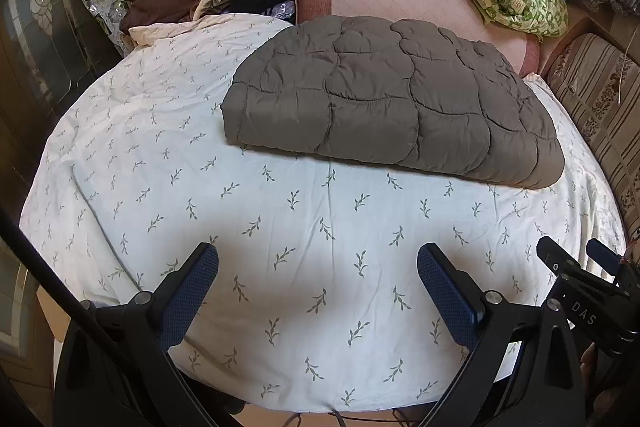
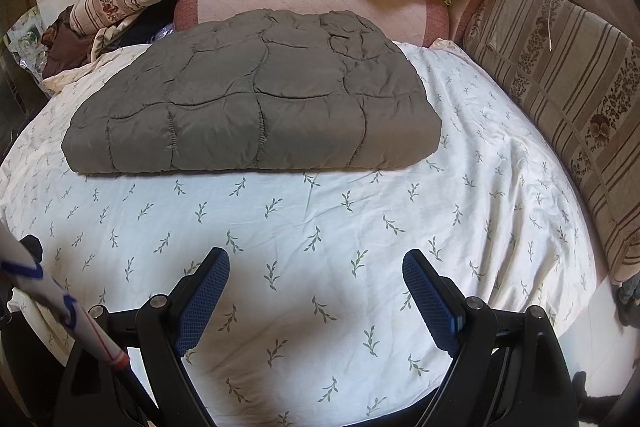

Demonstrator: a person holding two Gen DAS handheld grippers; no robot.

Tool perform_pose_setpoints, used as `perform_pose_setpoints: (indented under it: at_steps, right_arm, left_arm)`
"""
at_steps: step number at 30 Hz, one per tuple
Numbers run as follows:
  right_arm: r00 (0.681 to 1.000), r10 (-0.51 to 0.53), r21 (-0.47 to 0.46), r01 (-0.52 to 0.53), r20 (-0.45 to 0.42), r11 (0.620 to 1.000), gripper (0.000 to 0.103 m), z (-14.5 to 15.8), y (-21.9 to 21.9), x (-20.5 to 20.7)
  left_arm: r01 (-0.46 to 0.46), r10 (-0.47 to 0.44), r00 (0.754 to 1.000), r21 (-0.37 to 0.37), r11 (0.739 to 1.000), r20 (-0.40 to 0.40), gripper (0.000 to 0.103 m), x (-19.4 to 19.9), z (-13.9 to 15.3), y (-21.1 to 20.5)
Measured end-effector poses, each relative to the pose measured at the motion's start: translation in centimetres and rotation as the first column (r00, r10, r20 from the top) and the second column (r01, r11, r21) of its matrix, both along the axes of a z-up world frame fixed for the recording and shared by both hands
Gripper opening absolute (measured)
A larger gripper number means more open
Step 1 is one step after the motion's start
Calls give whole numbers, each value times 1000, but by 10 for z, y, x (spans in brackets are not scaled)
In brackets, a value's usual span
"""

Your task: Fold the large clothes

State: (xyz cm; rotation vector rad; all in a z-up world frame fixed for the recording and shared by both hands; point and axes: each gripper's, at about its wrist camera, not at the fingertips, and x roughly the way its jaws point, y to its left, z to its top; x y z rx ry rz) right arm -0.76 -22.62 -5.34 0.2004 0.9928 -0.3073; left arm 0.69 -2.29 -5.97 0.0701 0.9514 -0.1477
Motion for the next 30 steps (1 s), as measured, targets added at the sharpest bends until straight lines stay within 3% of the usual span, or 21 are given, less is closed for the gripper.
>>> perform_pose_setpoints:
  at_steps: [30]
  right_arm:
    - [1000, 9, -25, -9, -14, 1000, 92, -5, 6, 1]
  left_arm:
    - [-24, 22, 999, 47, 999, 47, 99, -2, -3, 2]
